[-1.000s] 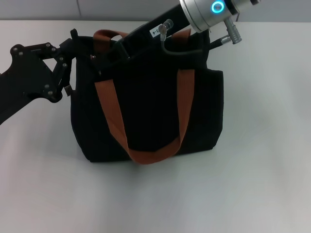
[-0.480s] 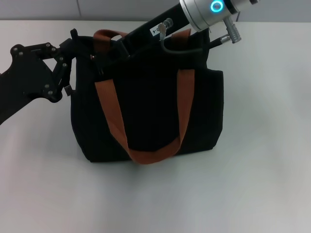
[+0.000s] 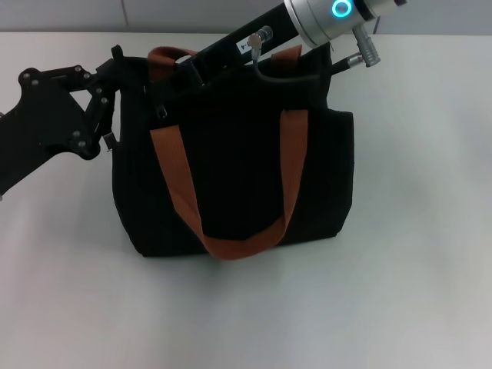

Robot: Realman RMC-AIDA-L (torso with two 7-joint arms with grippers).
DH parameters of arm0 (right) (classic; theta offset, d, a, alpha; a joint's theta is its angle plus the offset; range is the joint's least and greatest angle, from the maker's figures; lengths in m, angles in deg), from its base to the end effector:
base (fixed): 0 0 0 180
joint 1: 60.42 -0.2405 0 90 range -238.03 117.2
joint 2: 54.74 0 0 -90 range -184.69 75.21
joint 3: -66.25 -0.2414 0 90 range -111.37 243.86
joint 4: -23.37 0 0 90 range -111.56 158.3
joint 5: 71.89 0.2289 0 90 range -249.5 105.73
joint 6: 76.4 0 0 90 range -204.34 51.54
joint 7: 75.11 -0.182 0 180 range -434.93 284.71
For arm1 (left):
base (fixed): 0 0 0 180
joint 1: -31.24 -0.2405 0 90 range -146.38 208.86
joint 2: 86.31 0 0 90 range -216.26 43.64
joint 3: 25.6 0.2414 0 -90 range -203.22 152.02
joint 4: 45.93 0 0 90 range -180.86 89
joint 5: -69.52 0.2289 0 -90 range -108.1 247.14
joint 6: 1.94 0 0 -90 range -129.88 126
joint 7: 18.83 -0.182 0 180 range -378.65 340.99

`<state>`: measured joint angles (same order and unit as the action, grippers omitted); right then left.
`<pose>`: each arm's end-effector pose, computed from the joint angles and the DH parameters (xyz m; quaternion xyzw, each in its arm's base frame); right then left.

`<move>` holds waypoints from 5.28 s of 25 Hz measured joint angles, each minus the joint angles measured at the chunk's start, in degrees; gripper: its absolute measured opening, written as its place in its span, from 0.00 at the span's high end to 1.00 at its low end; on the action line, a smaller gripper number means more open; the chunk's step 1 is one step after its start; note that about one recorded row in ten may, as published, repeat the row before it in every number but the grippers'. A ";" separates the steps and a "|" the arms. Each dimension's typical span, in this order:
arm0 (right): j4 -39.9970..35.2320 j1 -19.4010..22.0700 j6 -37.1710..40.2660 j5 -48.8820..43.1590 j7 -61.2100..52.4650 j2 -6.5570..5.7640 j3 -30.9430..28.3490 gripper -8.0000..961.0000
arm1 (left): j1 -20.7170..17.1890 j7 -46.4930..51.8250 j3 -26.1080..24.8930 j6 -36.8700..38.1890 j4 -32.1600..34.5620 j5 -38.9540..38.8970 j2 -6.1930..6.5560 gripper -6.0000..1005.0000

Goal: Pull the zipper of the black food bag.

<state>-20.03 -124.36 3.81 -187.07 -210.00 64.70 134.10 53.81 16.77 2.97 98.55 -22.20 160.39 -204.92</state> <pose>0.0048 0.4087 -0.0872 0.9558 -0.2793 -0.0873 0.0269 -0.2593 0.3175 0.0223 -0.8375 0.0010 -0.4099 0.3613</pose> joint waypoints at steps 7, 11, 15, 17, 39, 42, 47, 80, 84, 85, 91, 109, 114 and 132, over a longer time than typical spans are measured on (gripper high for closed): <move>-0.02 -0.33 -0.02 0.35 -0.94 0.11 2.01 0.87 | 0.69 0.06 0.00 -0.81 -0.42 -0.32 -0.01 0.97; 0.00 -0.33 -0.36 0.44 -1.12 0.16 2.40 0.86 | 0.74 0.03 0.00 -1.04 -0.50 -0.66 0.01 0.97; 0.05 -0.32 -1.91 0.47 -1.50 0.31 3.13 0.86 | 0.81 0.00 0.02 -1.15 -0.53 -0.77 0.04 0.97; -0.22 -0.31 -2.92 0.50 -1.52 0.35 4.30 0.86 | 0.81 -0.01 0.06 -1.08 -0.53 -0.78 0.04 0.97; -10.26 1.23 -0.63 -6.11 -8.69 0.07 6.77 0.99 | 0.21 -0.03 0.00 -0.72 -0.61 -1.43 0.05 0.97; -10.77 1.37 -0.33 -6.82 -9.42 0.06 6.76 0.99 | 0.20 -0.03 0.00 -0.70 -0.62 -1.49 0.05 0.97; -10.87 1.38 0.15 -7.65 -10.14 -0.01 6.67 0.99 | 0.19 -0.02 0.00 -0.67 -0.62 -1.50 0.04 0.97; -26.63 8.16 7.85 -20.63 -20.38 -0.21 6.07 0.99 | 0.36 -0.13 0.00 -0.85 -0.61 -1.50 0.05 0.97; -30.74 10.81 9.39 -22.41 -22.01 -0.20 5.84 0.99 | 0.46 -0.04 -0.01 -1.05 -0.61 -1.59 0.05 0.97; -31.85 11.51 9.74 -23.03 -22.35 -0.20 5.73 0.99 | 0.49 -0.02 0.00 -1.11 -0.61 -1.61 0.05 0.97; -36.73 15.25 11.70 -24.52 -23.11 -0.13 3.67 0.98 | 0.61 0.16 0.00 -1.30 -0.61 -1.67 0.05 0.97; -28.36 14.83 8.95 -11.45 -18.02 -0.22 0.40 0.91 | 0.90 0.28 0.08 -0.99 -0.62 -1.67 0.05 0.97; -24.63 13.16 7.84 -11.97 -17.86 -0.26 0.66 0.76 | 0.92 0.28 0.04 -0.98 -0.62 -1.67 0.05 0.97; -17.86 10.61 2.85 -7.78 -17.25 0.00 1.61 0.66 | 2.14 0.43 -0.03 -0.96 -0.80 -1.67 -0.04 0.97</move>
<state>-37.89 -113.75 6.66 -194.84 -227.25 64.70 135.71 55.95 17.20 2.93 97.59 -23.00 158.73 -204.96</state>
